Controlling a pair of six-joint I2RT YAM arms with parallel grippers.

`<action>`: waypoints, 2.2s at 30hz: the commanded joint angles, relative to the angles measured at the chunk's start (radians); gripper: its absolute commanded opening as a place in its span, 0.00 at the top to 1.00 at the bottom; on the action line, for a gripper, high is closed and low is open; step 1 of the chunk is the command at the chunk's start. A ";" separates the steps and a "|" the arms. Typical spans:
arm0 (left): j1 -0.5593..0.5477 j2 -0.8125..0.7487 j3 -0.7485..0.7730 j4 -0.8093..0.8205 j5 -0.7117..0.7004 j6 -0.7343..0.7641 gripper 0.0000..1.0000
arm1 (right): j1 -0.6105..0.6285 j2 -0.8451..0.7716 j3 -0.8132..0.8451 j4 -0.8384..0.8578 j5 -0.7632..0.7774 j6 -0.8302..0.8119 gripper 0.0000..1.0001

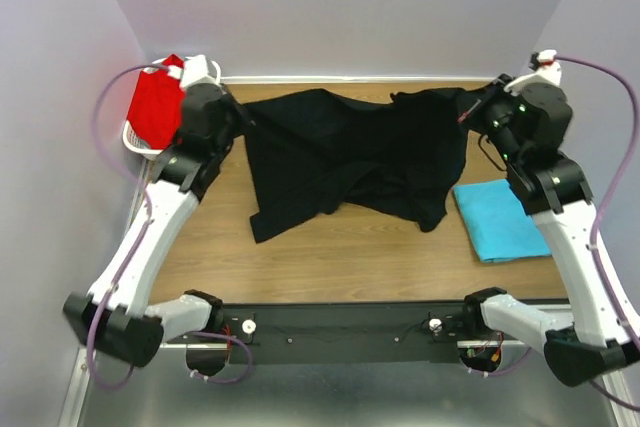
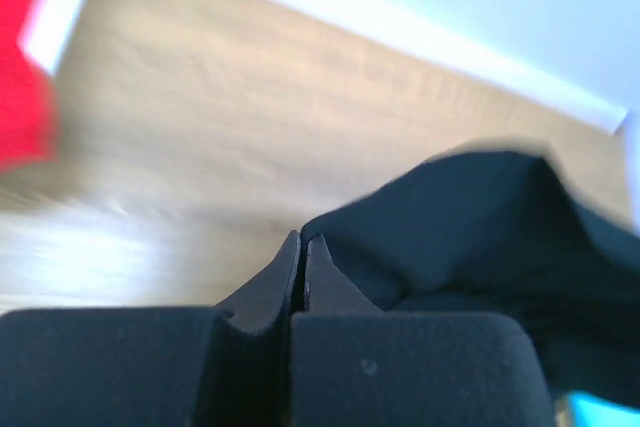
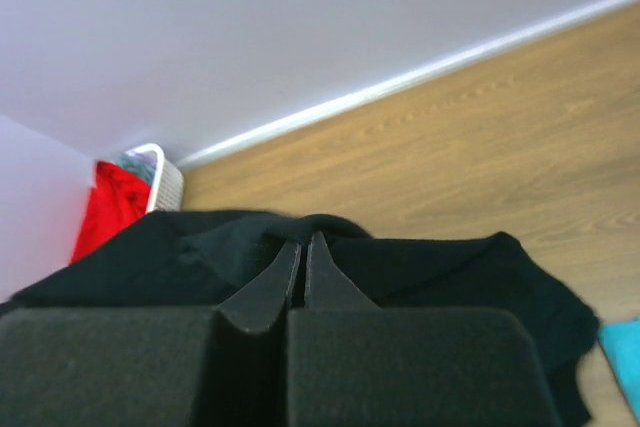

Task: Fold and stack the t-shirts
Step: Flatten the tshirt out

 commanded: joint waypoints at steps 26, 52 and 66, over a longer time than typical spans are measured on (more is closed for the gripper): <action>0.199 0.336 0.399 0.456 0.107 0.131 1.00 | -0.039 0.641 0.666 0.106 0.051 -0.098 1.00; 0.437 0.338 0.162 0.522 0.390 -0.062 1.00 | -0.090 0.332 -0.010 0.306 0.043 0.009 1.00; 0.437 0.160 -0.532 0.411 0.172 -0.259 1.00 | -0.091 0.073 -0.833 0.310 -0.130 0.181 1.00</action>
